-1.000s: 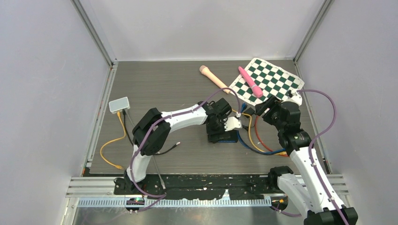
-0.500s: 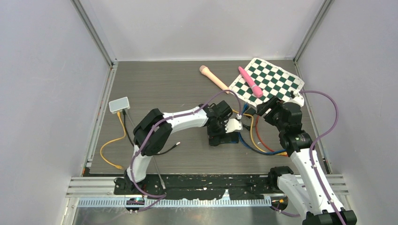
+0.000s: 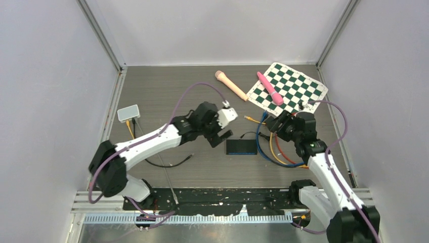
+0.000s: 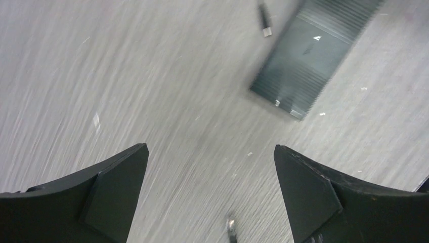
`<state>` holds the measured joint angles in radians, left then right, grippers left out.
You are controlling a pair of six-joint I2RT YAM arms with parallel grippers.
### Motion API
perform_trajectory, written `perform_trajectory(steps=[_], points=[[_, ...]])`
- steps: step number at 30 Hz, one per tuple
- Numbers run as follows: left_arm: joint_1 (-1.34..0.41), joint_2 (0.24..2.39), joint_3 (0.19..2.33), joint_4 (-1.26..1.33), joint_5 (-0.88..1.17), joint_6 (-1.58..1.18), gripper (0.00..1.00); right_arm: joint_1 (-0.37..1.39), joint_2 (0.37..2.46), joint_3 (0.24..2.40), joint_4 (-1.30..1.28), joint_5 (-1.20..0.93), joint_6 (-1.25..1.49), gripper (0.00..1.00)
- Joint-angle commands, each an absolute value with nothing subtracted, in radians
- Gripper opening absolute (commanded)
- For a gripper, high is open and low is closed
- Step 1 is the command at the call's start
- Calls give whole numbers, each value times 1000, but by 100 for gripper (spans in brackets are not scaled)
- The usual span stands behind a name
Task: Pull the plug from the switch port
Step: Move the switch port to the center of the board.
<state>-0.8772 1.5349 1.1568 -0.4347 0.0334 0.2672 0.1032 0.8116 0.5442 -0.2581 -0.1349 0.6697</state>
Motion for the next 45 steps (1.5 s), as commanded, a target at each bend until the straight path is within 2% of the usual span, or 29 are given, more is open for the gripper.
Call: perform_trajectory(steps=[1, 5, 8, 15, 20, 26, 37, 45], points=[[-806, 1341, 955, -236, -207, 39, 100, 162, 945, 539, -132, -309, 685, 59], [-660, 1200, 864, -258, -282, -143, 100, 390, 1114, 651, -182, -205, 622, 55], [-543, 1083, 803, -269, -357, -223, 100, 492, 1215, 750, -189, -139, 613, 51], [-320, 951, 756, -379, -404, -355, 100, 705, 1504, 901, -103, -179, 660, 40], [-204, 943, 752, -475, -380, -380, 99, 746, 1631, 937, -72, -192, 678, 38], [-99, 931, 721, -478, -339, -382, 100, 751, 1674, 966, -112, -152, 641, 38], [87, 1013, 691, -493, -201, -464, 100, 746, 1624, 894, -132, -102, 608, 40], [124, 1043, 684, -493, -205, -475, 100, 743, 1596, 889, -111, -130, 615, 43]])
